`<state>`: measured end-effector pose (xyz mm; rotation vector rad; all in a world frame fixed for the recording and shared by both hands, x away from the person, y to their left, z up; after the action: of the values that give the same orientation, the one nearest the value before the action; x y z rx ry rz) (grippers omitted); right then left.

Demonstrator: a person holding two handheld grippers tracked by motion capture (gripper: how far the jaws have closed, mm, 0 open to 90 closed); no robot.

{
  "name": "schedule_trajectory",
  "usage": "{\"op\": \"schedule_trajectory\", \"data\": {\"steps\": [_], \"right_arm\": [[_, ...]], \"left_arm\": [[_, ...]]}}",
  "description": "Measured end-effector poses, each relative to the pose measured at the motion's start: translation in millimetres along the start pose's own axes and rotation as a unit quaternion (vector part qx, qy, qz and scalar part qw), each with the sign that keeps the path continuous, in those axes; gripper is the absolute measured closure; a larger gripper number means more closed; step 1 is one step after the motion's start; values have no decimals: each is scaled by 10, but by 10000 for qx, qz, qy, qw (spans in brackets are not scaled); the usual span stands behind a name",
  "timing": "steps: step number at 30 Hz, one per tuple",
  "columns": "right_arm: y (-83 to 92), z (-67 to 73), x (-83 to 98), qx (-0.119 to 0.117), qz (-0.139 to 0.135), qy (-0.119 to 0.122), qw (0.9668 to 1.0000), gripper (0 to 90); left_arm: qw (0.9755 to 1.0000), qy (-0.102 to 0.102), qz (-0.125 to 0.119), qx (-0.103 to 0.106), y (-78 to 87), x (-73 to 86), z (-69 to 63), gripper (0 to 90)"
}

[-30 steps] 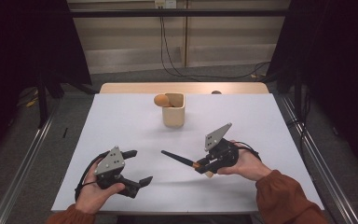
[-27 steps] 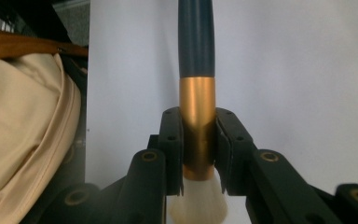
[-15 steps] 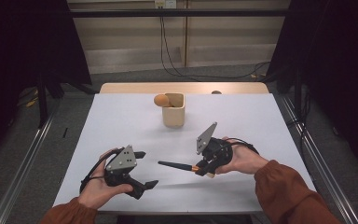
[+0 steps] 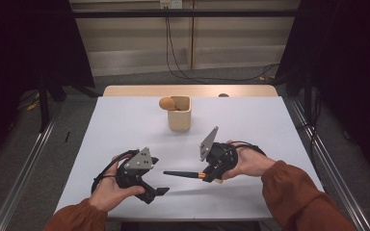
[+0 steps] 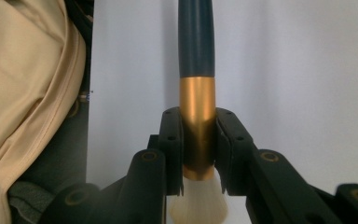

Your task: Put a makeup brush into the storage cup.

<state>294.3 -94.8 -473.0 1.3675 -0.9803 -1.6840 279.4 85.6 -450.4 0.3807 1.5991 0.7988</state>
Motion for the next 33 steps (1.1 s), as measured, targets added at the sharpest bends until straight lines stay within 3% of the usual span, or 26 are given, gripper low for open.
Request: {"op": "schedule_trajectory", "data": {"steps": [9, 12, 14, 18, 24, 27, 33], "right_arm": [[35, -6, -47, -40, 217, 141, 9997, 745], [22, 1, -55, -73, 304, 165, 9994, 745], [4, 7, -66, -113, 325, 201, 9992, 745], [-28, 13, -81, -160, 401, 226, 9988, 745], [-70, 7, -103, -215, 470, 288, 9983, 745], [-75, -3, -107, -210, 485, 251, 9983, 745], [-101, 0, -122, -239, 475, 322, 9981, 745]], "left_arm": [[9981, -99, 473, 380, -95, -106, -10, 64], [9958, -110, 737, 537, -129, -110, 2, 52], [9953, -129, 808, 527, -150, -108, 12, 52], [9909, -86, 1151, 694, -199, -49, 13, 53], [9889, -58, 1329, 658, -276, -33, 56, 55], [9892, -34, 1332, 616, -311, -43, 48, 53], [9885, -166, 1311, 732, -375, -60, 23, 96]]}}
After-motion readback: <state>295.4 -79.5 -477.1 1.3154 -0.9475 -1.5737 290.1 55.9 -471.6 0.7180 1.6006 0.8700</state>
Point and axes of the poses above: each handheld gripper's, and its own axes: y roughly backward along the jaws, x roughly out of its underside, z roughly to its left, the point moved 8 cm from there along -y, roughly forward along the jaws
